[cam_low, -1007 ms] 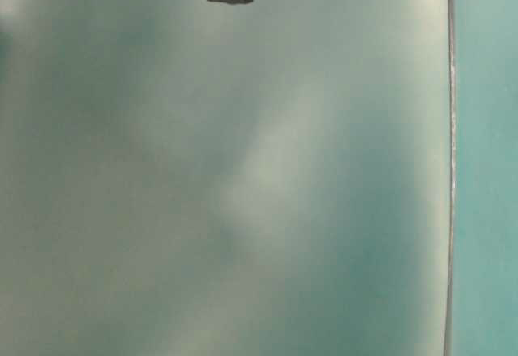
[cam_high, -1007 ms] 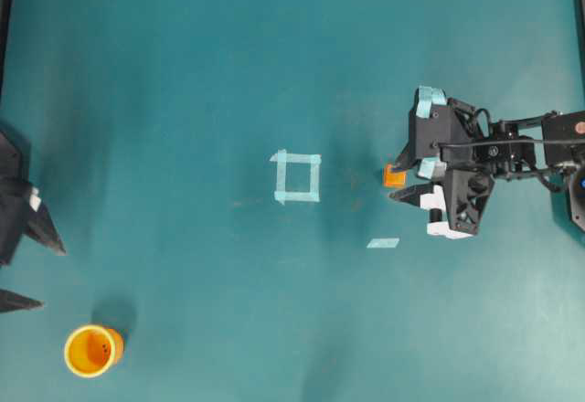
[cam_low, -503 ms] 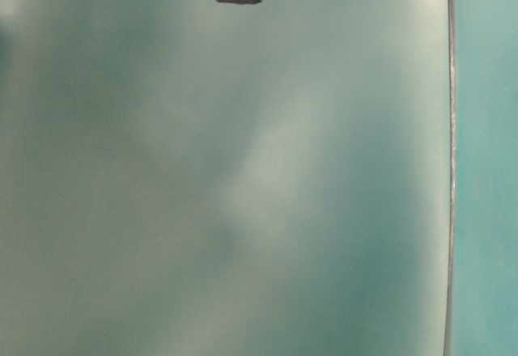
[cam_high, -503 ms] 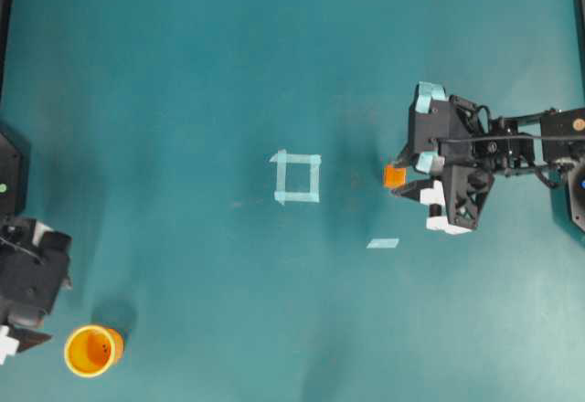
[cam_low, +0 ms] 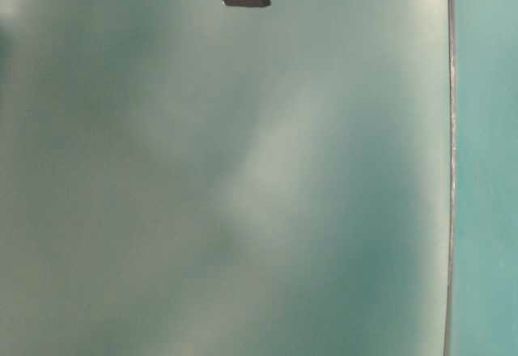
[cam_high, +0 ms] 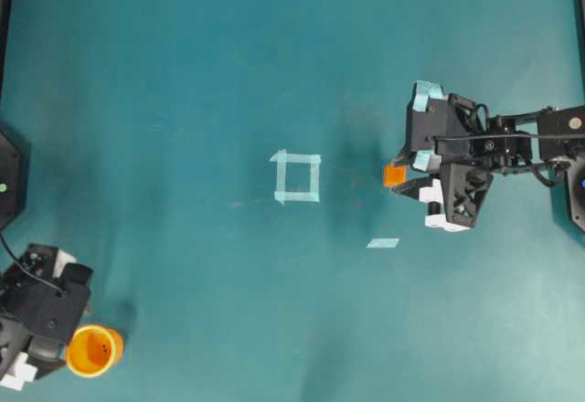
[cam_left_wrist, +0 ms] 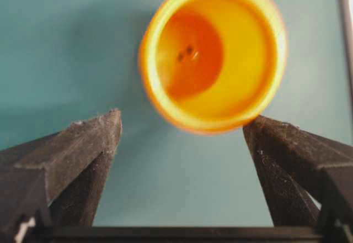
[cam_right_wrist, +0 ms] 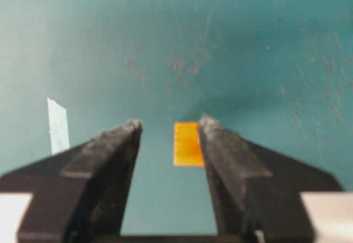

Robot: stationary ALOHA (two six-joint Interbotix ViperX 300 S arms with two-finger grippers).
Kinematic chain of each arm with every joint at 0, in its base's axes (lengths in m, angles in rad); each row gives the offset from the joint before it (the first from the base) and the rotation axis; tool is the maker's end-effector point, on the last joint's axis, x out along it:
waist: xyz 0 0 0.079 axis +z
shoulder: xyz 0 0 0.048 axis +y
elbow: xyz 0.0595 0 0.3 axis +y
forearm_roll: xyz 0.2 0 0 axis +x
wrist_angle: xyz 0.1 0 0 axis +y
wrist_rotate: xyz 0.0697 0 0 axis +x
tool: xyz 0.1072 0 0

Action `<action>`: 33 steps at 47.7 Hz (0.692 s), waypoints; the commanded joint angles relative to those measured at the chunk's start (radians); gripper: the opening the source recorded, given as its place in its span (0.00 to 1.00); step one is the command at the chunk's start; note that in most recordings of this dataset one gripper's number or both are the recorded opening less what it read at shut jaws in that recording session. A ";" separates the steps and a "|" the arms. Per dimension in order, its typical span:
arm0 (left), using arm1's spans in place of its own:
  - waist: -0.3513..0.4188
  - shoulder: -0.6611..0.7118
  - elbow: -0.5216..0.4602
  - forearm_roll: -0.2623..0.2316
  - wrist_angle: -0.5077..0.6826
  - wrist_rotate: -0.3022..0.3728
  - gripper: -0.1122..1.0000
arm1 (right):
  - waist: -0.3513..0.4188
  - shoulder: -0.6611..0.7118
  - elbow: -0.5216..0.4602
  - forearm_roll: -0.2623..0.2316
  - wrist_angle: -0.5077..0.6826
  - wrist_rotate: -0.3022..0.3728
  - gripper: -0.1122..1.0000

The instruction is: Hold the block with right arm and the cup with left arm, then put the block into the cup.

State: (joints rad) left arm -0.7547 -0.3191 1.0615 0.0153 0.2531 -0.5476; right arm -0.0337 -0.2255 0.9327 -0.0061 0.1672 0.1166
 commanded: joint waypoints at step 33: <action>-0.002 0.156 -0.058 0.000 -0.232 -0.098 0.89 | -0.028 0.023 -0.008 -0.040 -0.008 0.000 0.58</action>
State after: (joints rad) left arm -0.7547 -0.1672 1.0293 0.0153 0.0614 -0.6458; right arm -0.0598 -0.1917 0.9327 -0.0445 0.1657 0.1166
